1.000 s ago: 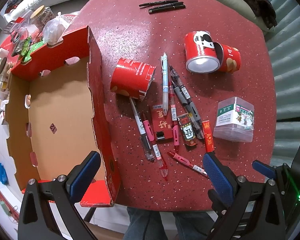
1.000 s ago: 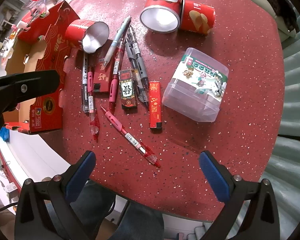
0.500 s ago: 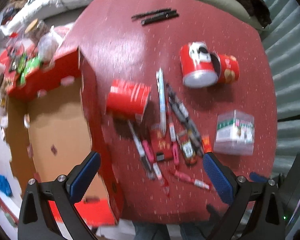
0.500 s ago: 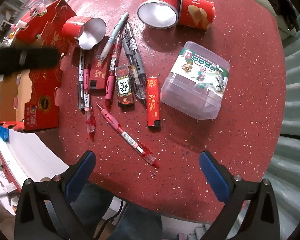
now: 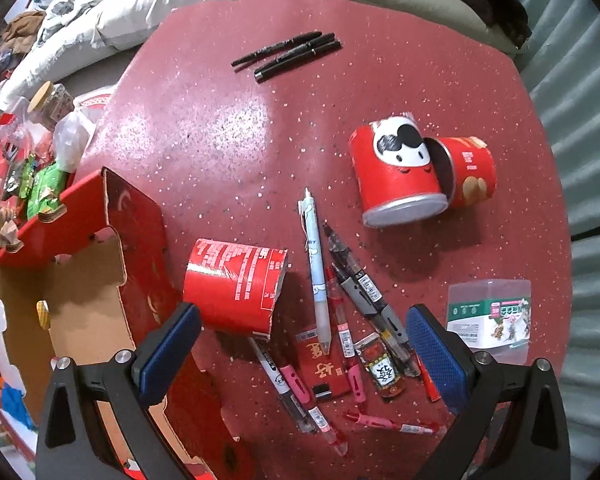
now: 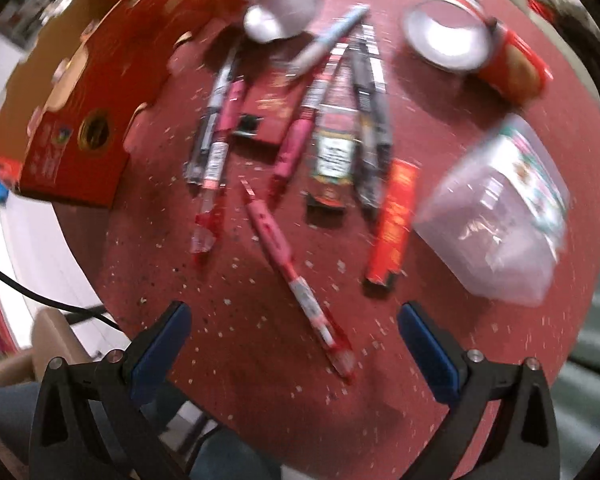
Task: Organize rigid objects
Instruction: 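Grasp the red paper cup with the left gripper while the right gripper grasps a pink pen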
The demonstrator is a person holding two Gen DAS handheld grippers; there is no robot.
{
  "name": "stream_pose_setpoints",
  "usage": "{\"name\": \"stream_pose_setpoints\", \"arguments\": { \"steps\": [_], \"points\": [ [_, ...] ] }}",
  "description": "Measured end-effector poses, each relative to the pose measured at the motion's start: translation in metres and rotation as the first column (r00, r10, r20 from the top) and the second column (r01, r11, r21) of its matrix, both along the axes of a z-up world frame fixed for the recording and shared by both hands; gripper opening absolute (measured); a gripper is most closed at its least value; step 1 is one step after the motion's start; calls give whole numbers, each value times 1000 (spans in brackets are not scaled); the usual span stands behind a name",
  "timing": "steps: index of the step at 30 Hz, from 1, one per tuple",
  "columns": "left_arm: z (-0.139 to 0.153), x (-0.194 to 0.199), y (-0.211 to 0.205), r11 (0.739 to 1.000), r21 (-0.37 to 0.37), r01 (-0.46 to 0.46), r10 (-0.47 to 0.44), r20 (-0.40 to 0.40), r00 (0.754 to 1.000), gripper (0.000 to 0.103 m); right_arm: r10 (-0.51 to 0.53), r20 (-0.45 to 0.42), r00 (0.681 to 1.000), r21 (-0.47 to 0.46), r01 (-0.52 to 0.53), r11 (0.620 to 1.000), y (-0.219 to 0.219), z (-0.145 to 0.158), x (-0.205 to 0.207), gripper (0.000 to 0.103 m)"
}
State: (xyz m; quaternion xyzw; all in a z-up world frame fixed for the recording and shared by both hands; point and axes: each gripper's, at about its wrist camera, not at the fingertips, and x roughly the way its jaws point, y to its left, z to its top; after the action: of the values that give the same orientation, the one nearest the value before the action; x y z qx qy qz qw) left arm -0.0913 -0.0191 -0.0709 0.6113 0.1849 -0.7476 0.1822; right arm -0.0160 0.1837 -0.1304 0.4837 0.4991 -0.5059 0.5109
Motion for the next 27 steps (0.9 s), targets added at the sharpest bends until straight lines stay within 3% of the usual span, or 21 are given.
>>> {"name": "stream_pose_setpoints", "arguments": {
  "steps": [6, 8, 11, 14, 16, 17, 18, 19, 23, 27],
  "points": [
    [-9, -2, 0, 1000, -4, -2, 2, 13, 1000, 103, 89, 13, 996, 8, -90, 996, -7, -20, 14, 102],
    [-10, -2, 0, 1000, -3, -4, 4, 14, 1000, 103, 100, 27, 995, 29, -100, 995, -8, -27, 13, 99],
    [-10, -2, 0, 1000, -6, -10, 10, 11, 1000, 103, 133, -22, 991, 29, -132, 991, -5, -27, 14, 92],
    [-11, -1, -3, 1000, -6, -26, 26, 14, 1000, 103, 134, -30, 991, 40, -132, 990, -2, -25, 14, 80],
    [-11, 0, -4, 999, -8, -36, 37, 18, 999, 103, 129, -33, 991, 42, -128, 991, -1, -21, 16, 57],
    [-12, 0, -5, 999, -8, -39, 39, 19, 999, 103, 96, -28, 995, 41, -94, 995, -1, -19, 18, 49],
    [-12, 0, -4, 999, -9, -41, 41, 20, 999, 103, 93, -25, 995, 40, -92, 995, -1, -18, 18, 23],
    [-12, -1, -4, 999, -13, -39, 39, 21, 999, 103, 86, -17, 996, 41, -85, 996, -1, -16, 19, 10],
    [-10, -11, 5, 998, -65, -13, 15, 20, 1000, 103, -57, 88, 995, 46, 53, 998, 4, -11, 4, 10],
    [-13, -24, 9, 994, -106, -16, 18, 13, 1000, 103, -260, 208, 943, 29, 259, 965, 20, 8, -19, 10]
  ]
}}
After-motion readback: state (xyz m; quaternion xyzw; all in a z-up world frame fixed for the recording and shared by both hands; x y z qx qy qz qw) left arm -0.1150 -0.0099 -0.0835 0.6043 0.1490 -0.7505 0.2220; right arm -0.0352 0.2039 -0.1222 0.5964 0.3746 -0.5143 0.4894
